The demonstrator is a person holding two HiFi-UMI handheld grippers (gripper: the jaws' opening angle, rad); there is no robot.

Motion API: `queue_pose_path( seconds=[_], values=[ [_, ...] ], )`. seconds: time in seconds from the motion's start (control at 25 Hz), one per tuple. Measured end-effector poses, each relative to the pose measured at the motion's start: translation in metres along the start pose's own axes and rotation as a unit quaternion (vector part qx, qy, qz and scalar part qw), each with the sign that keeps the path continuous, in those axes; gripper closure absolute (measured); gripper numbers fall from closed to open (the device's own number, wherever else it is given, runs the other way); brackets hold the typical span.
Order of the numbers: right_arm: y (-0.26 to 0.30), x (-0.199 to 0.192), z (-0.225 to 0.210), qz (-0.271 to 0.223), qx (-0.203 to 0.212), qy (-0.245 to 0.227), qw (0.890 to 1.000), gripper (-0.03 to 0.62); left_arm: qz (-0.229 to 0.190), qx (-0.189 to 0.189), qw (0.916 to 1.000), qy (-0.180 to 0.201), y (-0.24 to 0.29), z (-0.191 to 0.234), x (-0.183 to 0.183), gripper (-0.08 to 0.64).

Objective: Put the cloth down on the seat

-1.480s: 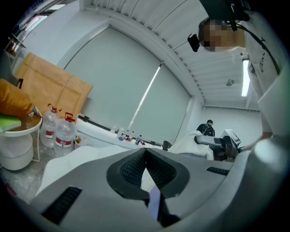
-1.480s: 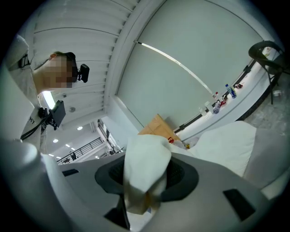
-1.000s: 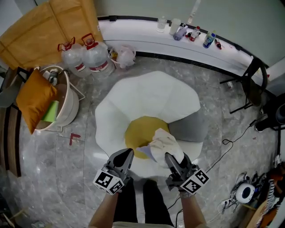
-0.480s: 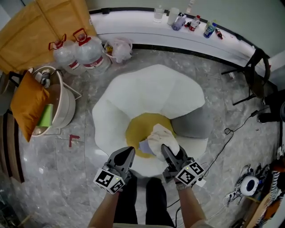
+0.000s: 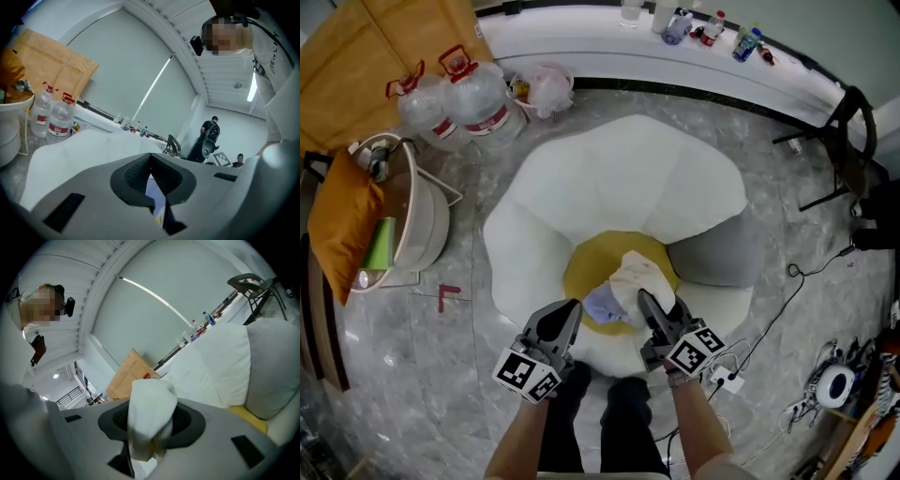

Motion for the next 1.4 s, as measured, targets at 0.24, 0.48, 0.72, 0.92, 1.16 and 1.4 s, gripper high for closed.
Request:
queue_pose_path(
  seconds=[0.24,0.48,0.72,0.92,1.16,1.4],
  values=[
    [0.021,-0.031,-0.031,0.002,-0.001,-0.008,1.000,0.423,-0.005,0.008,1.0000,0.000,-0.002,0.022,-0.038,0.546],
    [0.038,-0.060,-0.053,0.010,-0.006,-0.019,1.000,0.423,-0.013,0.011,0.9999,-0.001,-0.003,0.036,-0.066,0.546],
    [0.057,-0.084,-0.075,0.026,-0.011,-0.031,0.999,0.423,-0.013,0.014,0.9998,0.001,-0.003,0.049,-0.089,0.546],
    [0.073,-0.098,-0.087,0.031,-0.008,-0.043,0.999,0.423,-0.013,0.017,0.9998,0.004,0.000,0.066,-0.108,0.546],
    [0.089,-0.114,-0.103,0.044,-0.012,-0.062,0.997,0.423,-0.017,0.015,0.9997,0.007,0.007,0.080,-0.123,0.546],
    [0.104,-0.129,-0.112,0.068,-0.012,-0.094,0.993,0.423,-0.016,0.017,0.9997,0.005,0.010,0.087,-0.136,0.546]
  ],
)
Point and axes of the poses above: the fingertips, and each gripper's own axes: y forward along the fingers, z to its left, x out of its top, the point moved 6 cm from there along -y, backward along the fingers, and after that the axes turned 12 degrees about -x, right-handed, at the moved point
